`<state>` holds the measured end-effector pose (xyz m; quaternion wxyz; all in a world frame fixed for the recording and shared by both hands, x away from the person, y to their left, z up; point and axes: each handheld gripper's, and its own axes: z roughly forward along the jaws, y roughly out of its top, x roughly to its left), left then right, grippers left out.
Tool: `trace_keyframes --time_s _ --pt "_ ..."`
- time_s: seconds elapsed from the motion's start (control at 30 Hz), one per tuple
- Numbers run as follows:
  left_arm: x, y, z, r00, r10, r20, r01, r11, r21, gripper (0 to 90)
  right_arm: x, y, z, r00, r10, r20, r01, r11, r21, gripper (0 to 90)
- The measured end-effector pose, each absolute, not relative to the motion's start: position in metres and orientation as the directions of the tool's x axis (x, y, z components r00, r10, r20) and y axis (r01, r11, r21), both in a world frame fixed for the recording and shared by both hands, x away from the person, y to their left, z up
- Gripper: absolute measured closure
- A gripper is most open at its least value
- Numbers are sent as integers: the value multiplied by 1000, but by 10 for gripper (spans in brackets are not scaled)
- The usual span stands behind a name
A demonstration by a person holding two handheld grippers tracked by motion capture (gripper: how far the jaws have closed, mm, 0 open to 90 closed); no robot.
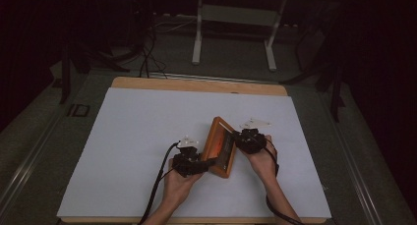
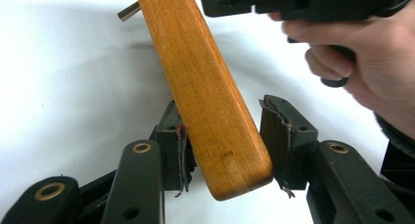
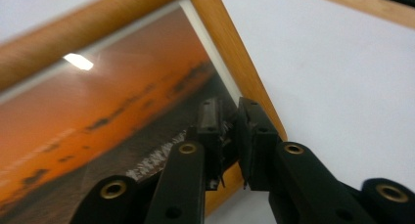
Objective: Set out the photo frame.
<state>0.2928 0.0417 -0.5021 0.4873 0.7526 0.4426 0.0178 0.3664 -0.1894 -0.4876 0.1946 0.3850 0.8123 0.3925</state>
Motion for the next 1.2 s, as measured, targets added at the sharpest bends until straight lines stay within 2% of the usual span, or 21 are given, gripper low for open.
trace_keyframes --time_s 0.27,0.47,0.93,1.07,1.2 --pt "290 36 -499 621 685 -381 628 -144 765 591 356 -195 -468 -648 762 -11 446 390 805 664" --pt "287 27 -496 644 679 -354 597 -156 787 630 349 -203 -458 -652 758 -8 437 384 814 620" --pt "279 10 -489 682 674 -283 540 -204 816 670 330 -220 -433 -645 763 -40 372 359 856 614" --pt "274 1 -487 702 670 -243 506 -229 831 683 325 -225 -425 -643 765 -49 344 345 873 646" --pt "270 -10 -485 713 673 -198 471 -249 846 688 320 -228 -422 -631 772 -81 310 346 886 843"
